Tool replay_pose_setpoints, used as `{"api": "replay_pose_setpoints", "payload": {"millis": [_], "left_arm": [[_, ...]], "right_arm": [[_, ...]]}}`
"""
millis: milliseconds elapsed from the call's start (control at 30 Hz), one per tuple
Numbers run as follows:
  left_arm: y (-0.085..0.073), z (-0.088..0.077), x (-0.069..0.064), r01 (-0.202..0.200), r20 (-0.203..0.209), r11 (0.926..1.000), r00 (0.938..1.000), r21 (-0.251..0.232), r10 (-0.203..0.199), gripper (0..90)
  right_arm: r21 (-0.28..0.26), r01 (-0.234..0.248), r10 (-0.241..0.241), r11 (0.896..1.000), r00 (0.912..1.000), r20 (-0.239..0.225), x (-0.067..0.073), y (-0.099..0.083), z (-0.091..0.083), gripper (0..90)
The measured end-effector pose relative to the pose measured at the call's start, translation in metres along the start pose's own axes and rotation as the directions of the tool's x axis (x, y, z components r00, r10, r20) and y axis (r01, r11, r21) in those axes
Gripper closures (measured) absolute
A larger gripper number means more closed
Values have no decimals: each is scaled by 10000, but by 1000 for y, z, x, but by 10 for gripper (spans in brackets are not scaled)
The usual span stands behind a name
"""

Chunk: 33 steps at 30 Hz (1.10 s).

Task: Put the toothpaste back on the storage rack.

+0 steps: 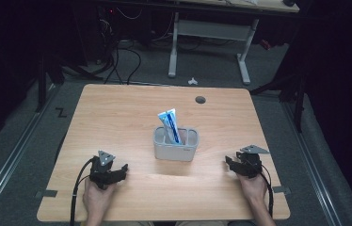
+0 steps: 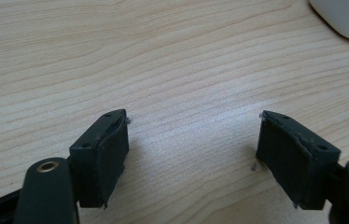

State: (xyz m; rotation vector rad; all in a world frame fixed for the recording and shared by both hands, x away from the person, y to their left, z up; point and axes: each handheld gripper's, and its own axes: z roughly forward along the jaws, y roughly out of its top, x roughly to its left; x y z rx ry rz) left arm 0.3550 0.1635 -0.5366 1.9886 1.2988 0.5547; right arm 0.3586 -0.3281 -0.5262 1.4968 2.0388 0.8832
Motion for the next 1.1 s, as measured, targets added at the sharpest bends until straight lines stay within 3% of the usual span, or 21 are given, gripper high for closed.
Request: {"api": "replay_pose_setpoints", "payload": {"millis": [167,300,1100], "left_arm": [[0,0,0,4,-10,10000,10000,-17,-4,254],[0,0,0,1,-11,10000,10000,-17,-1,254],[0,0,0,20,-30,10000,10000,0,-20,254]], "right_arm": [[-85,-57,58,9999,10000,44,0,-3,1,445],[-93,195,-193,9998,9996,208,3,-4,2,426],[-70,217,-216,9997,9996,171,3,-4,2,410]]}}
